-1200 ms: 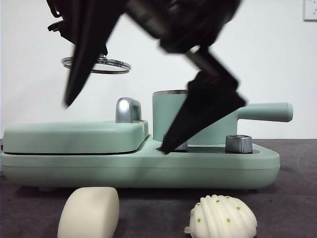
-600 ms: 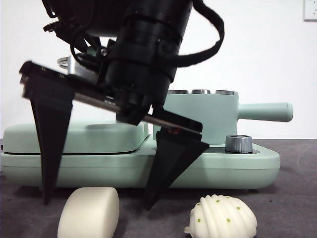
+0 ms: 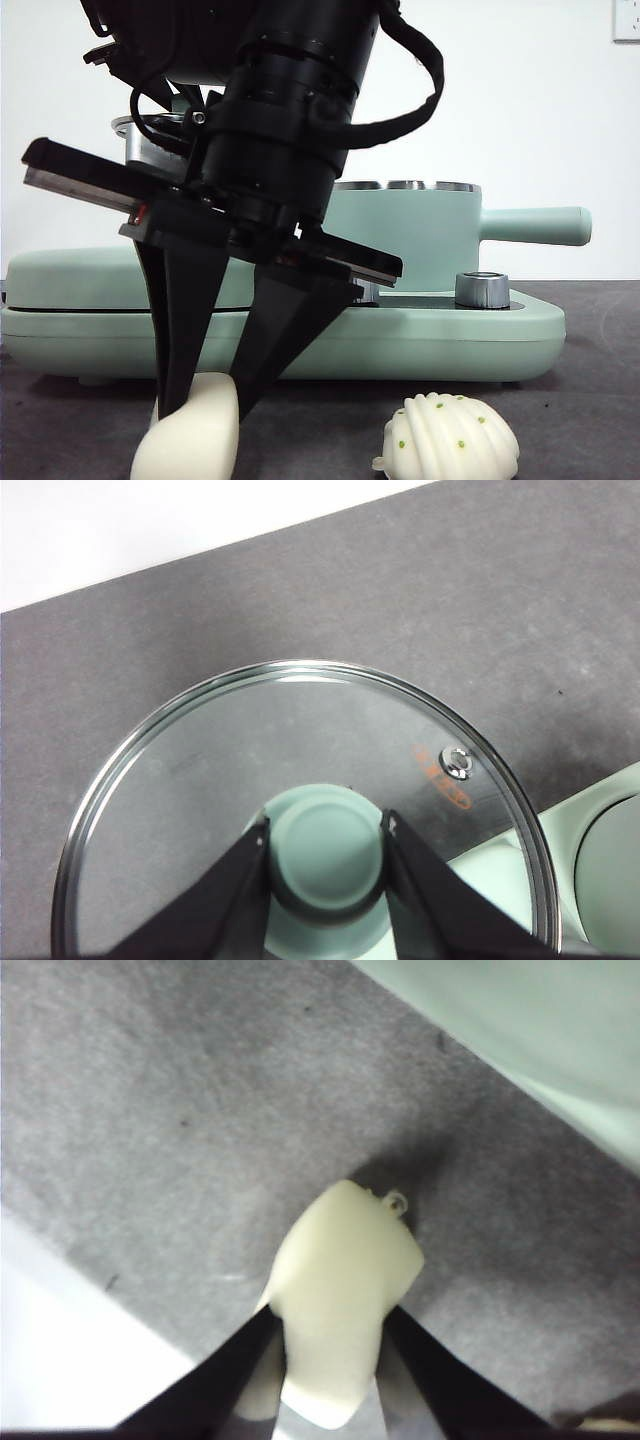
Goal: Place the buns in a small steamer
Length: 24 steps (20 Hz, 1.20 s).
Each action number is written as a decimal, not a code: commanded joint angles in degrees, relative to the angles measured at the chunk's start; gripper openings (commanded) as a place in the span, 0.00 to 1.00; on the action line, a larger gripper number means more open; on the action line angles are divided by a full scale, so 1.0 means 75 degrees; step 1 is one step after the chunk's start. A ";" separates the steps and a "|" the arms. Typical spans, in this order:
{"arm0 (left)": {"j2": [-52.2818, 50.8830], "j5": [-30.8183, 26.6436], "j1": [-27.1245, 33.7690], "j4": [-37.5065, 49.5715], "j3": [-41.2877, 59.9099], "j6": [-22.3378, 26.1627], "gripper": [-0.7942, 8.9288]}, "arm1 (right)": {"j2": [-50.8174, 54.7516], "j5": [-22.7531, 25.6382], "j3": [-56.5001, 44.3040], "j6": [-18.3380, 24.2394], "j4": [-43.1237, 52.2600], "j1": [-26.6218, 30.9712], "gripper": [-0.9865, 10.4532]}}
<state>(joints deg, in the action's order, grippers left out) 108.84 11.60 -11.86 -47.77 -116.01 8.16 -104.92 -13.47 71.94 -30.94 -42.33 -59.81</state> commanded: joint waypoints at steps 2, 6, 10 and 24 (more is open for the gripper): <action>-0.0009 0.0044 0.0003 0.0198 -0.0326 0.0047 0.10 | -0.0175 -0.0268 0.0947 0.0163 -0.0758 0.0122 0.18; -0.0009 0.0044 0.0003 0.0198 -0.0326 0.0050 0.10 | -0.0175 -0.0265 0.2614 0.0854 -0.2716 0.0469 0.18; -0.0009 0.0044 0.0003 0.0201 -0.0326 0.0050 0.10 | -0.0181 0.0213 0.4229 0.1553 -0.4124 0.1099 0.18; -0.0006 0.0044 0.0000 0.0277 -0.0326 -0.0009 0.10 | -0.1437 0.0178 0.6073 0.2879 -0.4470 0.4237 0.19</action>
<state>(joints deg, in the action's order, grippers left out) 108.86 11.68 -11.86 -47.20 -116.01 7.97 -115.11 -11.90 115.94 -10.55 -76.38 -27.53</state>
